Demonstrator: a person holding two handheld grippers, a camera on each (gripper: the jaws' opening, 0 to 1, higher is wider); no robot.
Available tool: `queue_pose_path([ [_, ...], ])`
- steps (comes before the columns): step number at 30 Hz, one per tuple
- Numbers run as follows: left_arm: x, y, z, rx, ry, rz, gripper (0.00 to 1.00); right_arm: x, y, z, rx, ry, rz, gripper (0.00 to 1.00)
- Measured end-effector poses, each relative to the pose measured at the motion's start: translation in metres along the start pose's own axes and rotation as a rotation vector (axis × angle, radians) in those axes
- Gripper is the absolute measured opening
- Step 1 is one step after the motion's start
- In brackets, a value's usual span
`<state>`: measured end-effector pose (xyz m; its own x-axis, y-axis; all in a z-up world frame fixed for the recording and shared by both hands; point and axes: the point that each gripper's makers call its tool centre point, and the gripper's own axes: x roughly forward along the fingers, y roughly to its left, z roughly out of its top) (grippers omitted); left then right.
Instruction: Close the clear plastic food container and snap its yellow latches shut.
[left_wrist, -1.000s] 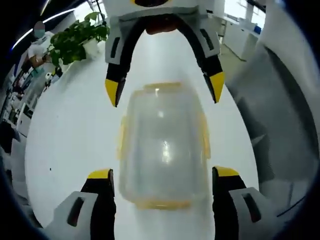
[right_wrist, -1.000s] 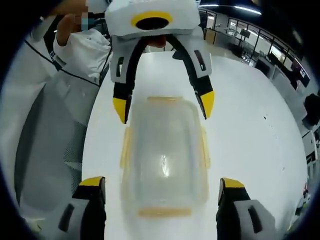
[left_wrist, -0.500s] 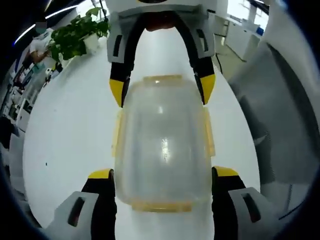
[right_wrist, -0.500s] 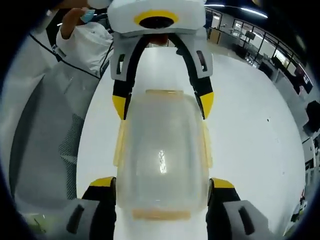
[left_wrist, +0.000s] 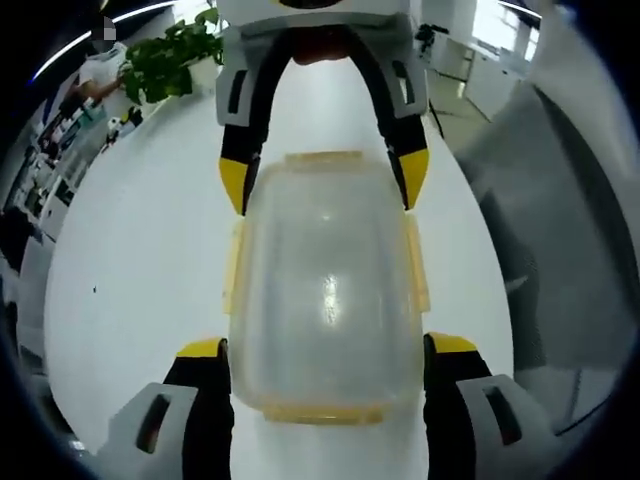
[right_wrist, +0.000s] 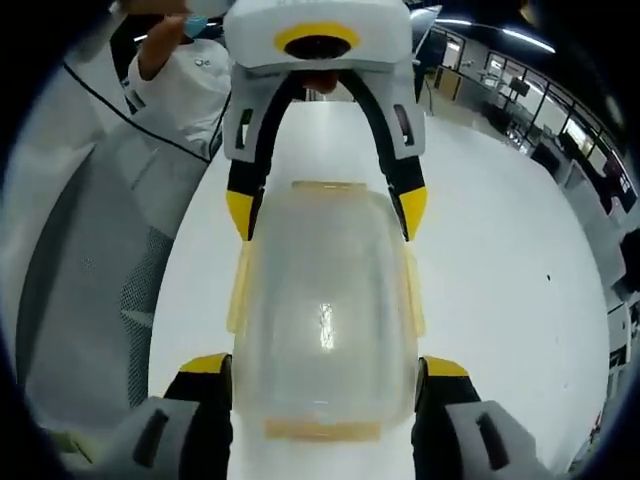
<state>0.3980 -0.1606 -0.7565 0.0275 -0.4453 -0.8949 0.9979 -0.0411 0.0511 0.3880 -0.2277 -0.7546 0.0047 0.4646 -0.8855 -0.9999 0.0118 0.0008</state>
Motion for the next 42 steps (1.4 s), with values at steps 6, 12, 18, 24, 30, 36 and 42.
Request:
queue_pose_path([
  [6,-0.013,0.0,-0.026,-0.021,0.007,0.013,0.77,0.013,-0.002,0.025,-0.025,-0.004,0.011,0.73],
  [12,-0.025,0.003,-0.053,-0.038,0.01,0.022,0.76,0.026,-0.007,0.051,-0.042,-0.01,0.018,0.73],
  [18,-0.035,0.007,-0.072,-0.043,0.016,0.028,0.76,0.037,-0.013,0.072,-0.052,0.001,0.021,0.73],
  [24,-0.042,0.012,-0.088,-0.035,0.024,0.026,0.76,0.045,-0.017,0.085,-0.044,0.005,0.015,0.73],
  [30,-0.044,0.021,-0.092,-0.025,0.025,0.023,0.76,0.046,-0.027,0.089,-0.036,-0.001,0.013,0.73],
  [36,-0.044,0.041,-0.096,-0.022,0.033,0.023,0.76,0.049,-0.048,0.092,-0.035,0.011,0.013,0.73],
  [42,-0.044,0.061,-0.098,-0.023,0.03,0.02,0.76,0.048,-0.065,0.092,-0.023,0.003,0.011,0.73],
])
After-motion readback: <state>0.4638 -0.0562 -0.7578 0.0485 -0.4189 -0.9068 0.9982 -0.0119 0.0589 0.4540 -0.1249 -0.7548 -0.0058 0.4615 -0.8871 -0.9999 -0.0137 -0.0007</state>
